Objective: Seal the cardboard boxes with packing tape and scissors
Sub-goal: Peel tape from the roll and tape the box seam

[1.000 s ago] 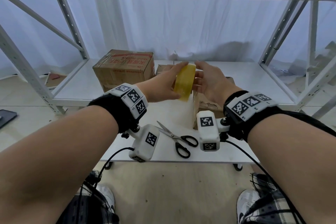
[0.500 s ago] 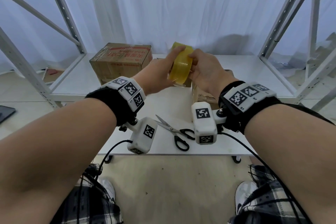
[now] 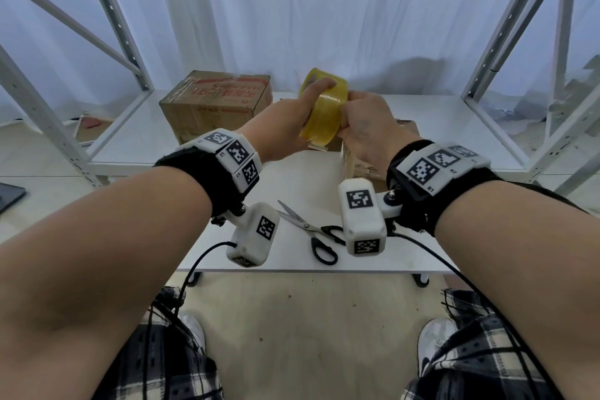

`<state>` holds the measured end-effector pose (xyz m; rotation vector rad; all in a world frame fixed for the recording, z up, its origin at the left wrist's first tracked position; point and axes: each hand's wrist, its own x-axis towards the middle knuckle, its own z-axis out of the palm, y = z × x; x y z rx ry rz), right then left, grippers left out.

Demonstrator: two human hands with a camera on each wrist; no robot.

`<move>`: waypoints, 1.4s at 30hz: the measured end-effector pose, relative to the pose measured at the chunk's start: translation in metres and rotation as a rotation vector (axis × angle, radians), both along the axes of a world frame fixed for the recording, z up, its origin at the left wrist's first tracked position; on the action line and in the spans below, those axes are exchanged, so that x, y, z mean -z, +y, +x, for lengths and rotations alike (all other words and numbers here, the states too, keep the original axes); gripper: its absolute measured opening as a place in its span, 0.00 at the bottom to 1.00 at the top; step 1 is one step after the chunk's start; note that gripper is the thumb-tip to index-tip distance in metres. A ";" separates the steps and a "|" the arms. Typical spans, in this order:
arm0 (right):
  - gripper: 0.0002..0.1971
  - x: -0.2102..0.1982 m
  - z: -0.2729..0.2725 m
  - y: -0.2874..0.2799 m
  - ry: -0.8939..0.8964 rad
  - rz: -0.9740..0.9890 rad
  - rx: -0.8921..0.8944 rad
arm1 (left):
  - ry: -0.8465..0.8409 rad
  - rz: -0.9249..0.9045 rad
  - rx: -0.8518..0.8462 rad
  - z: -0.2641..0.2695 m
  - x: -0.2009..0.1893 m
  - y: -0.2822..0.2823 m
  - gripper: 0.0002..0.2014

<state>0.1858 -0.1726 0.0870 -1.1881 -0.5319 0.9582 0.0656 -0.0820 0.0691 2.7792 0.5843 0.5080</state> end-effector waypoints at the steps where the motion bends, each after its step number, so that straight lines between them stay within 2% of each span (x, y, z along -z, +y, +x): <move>1: 0.18 0.000 0.001 0.001 -0.018 -0.004 0.004 | -0.006 -0.017 0.004 0.001 0.000 0.000 0.44; 6: 0.04 -0.007 0.001 -0.001 0.081 0.010 -0.020 | -0.017 -0.034 0.007 0.002 0.000 0.001 0.44; 8: 0.05 -0.005 0.000 0.001 0.042 -0.001 0.002 | -0.008 -0.033 0.005 0.002 0.000 0.002 0.45; 13: 0.15 -0.004 -0.003 0.003 0.032 -0.012 0.019 | -0.008 -0.027 0.003 0.000 -0.001 0.003 0.45; 17: 0.12 -0.005 -0.003 0.005 0.046 -0.019 0.009 | -0.006 -0.017 0.006 -0.001 -0.001 0.003 0.45; 23: 0.13 -0.007 0.001 0.002 0.105 0.003 0.004 | -0.024 -0.014 0.025 -0.001 -0.001 0.001 0.45; 25: 0.15 -0.007 0.002 0.002 0.090 -0.003 0.020 | -0.028 -0.018 0.041 -0.001 -0.002 -0.001 0.44; 29: 0.12 -0.008 0.001 0.001 0.083 0.026 0.001 | -0.031 -0.015 0.039 -0.002 -0.004 -0.001 0.43; 39: 0.14 -0.007 -0.002 -0.001 0.109 0.071 -0.030 | -0.054 -0.070 0.029 -0.005 -0.003 0.003 0.43; 42: 0.15 -0.006 -0.004 -0.001 0.066 0.051 -0.031 | -0.061 -0.098 0.036 -0.006 -0.005 0.004 0.43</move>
